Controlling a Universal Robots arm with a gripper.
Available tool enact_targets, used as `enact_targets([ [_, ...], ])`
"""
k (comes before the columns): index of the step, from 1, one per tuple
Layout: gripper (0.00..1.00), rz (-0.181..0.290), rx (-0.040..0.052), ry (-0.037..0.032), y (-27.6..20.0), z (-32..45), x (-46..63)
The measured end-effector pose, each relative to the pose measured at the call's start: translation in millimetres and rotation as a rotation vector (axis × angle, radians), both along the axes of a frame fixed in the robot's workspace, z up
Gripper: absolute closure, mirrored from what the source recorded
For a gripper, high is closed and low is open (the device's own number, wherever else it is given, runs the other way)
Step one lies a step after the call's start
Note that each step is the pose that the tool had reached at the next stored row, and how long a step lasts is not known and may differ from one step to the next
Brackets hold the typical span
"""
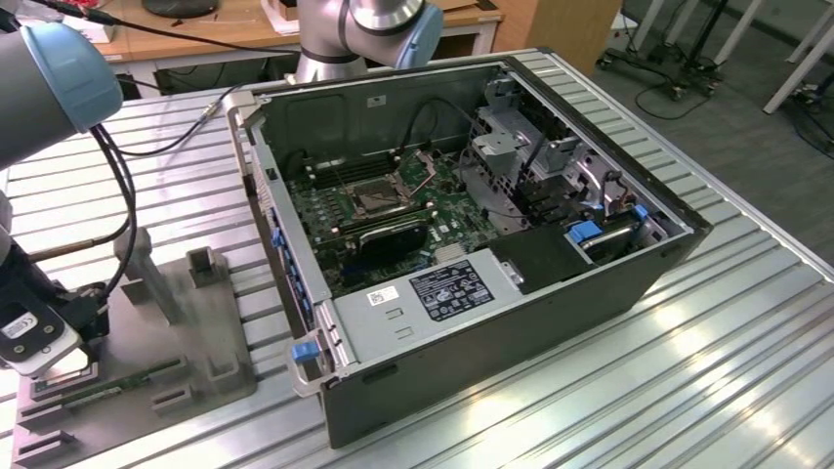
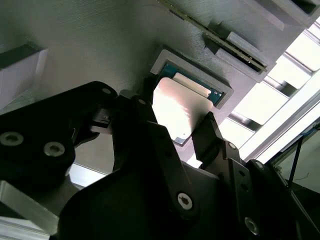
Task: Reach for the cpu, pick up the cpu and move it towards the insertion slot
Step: 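Pick up the cpu and move it towards the insertion slot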
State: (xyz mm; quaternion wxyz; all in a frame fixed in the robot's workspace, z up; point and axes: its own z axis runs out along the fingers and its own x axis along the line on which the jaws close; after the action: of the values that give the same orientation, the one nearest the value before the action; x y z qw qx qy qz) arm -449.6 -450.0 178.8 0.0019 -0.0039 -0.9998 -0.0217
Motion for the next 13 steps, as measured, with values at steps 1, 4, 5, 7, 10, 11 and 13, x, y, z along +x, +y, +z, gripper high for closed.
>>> enact_targets([
  [1,0.45,0.0,0.0,0.0,0.0,0.0,0.0],
  [4,0.45,0.0,0.0,0.0,0.0,0.8,0.0],
  [5,0.45,0.0,-0.0001,0.0001,0.0,1.6,0.0],
  [7,0.45,0.0,-0.0001,0.0001,0.0,3.9,0.0],
  [10,0.45,0.0,0.0,-0.0001,0.0,7.0,0.0],
  [11,0.45,0.0,0.0,0.0,0.0,8.1,0.0],
  [13,0.45,0.0,0.0,0.0,0.0,10.5,0.0],
])
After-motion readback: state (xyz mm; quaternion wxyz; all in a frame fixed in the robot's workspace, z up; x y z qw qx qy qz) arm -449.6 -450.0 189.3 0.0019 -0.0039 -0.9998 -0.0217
